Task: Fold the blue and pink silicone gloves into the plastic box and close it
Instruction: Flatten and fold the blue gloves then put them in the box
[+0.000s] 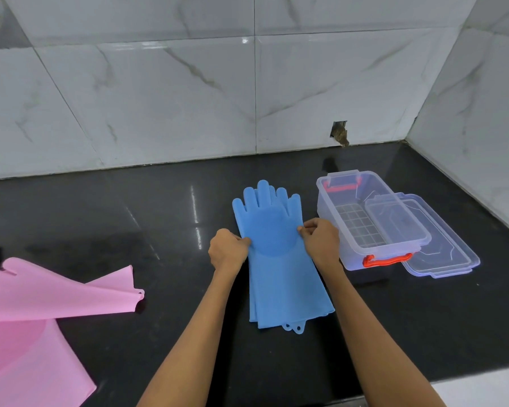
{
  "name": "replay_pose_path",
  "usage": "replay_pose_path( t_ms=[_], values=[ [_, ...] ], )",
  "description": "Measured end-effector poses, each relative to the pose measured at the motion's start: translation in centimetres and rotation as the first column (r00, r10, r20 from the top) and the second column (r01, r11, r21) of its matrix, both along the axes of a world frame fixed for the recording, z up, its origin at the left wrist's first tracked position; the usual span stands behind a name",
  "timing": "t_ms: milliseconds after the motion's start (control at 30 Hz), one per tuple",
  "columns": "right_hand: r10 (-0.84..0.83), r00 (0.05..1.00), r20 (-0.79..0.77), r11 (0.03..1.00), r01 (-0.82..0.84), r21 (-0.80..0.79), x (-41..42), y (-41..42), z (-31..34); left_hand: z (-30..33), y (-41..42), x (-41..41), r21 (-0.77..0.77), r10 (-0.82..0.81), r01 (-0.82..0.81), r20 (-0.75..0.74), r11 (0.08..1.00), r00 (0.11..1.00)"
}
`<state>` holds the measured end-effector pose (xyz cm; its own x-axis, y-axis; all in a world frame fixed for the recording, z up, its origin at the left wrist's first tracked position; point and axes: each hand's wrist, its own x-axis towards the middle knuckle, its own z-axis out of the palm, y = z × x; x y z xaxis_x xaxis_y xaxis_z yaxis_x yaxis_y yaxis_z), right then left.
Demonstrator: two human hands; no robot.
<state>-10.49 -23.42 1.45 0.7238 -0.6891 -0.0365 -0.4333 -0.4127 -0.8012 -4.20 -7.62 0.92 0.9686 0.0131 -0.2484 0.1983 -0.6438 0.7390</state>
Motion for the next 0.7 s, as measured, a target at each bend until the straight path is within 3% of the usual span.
replay_pose_path(
  t_ms=[200, 433, 700],
  values=[
    [0.029, 0.998, -0.051, 0.999, -0.027, 0.031, 0.0, -0.2, 0.0, 0.2, -0.4, -0.5, -0.063, -0.012, 0.015, 0.043, 0.998, 0.999],
    [0.002, 1.000, -0.018, 0.984, 0.002, 0.181, -0.1, -0.4, -0.3, 0.0, -0.8, -0.9, 0.094, -0.079, 0.062, 0.194, 0.994, 0.978],
    [-0.017, 1.000, 0.001, 0.954, 0.016, 0.299, -0.4, -0.8, 0.0, 0.3, -0.6, -0.6, 0.250, -0.093, 0.089, 0.007, 0.964, 0.996]
  ],
)
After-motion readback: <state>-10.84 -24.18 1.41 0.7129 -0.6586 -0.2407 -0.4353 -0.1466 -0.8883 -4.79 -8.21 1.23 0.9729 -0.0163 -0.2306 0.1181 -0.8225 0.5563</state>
